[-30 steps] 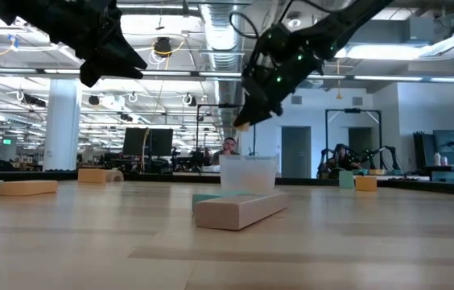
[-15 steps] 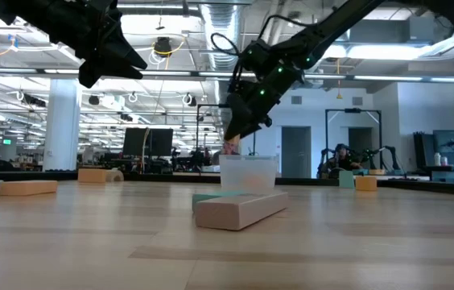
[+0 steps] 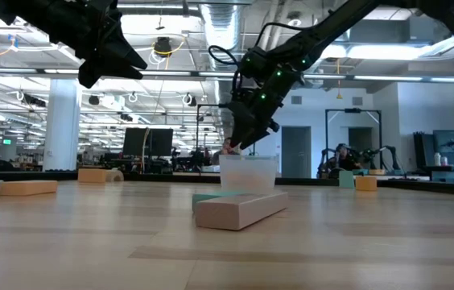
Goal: Sort & place blocks by color
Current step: Put the sky blue block into the transparent orange bin
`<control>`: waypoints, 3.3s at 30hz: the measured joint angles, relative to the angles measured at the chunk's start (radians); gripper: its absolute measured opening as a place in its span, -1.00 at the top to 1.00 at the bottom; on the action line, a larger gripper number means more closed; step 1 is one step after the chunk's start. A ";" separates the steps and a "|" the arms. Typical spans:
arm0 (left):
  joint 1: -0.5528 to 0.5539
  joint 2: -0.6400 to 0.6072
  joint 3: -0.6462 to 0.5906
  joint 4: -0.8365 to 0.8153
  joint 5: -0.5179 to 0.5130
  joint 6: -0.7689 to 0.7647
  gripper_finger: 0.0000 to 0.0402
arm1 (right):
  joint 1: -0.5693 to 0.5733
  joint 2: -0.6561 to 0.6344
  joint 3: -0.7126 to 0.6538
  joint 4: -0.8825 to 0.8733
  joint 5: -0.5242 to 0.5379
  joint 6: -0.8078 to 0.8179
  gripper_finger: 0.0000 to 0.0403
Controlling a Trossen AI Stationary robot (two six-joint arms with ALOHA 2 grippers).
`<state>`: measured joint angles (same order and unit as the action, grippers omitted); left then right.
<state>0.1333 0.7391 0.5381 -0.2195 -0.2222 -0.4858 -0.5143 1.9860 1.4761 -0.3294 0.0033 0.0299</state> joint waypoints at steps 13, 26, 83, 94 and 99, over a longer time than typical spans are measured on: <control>0.000 0.000 0.000 -0.010 0.026 0.001 0.42 | 0.009 -0.106 0.001 -0.173 -0.007 0.000 -0.29; 0.000 0.000 0.000 -0.013 0.027 0.002 0.42 | -0.125 -0.234 0.000 -0.605 0.074 0.135 -0.27; 0.000 0.000 0.000 -0.033 0.018 0.041 0.42 | 0.058 -0.458 -0.040 -0.894 -0.032 0.287 0.99; 0.000 0.000 0.000 -0.033 0.033 0.134 0.42 | 0.546 -0.641 -0.040 -1.002 -0.109 0.854 0.99; 0.000 0.000 0.000 -0.025 0.033 0.178 0.42 | 0.779 -0.618 -0.040 -1.065 -0.122 1.145 0.99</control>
<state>0.1333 0.7395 0.5381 -0.2445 -0.1894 -0.3079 0.2644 1.3683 1.4361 -1.3941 -0.1189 1.1747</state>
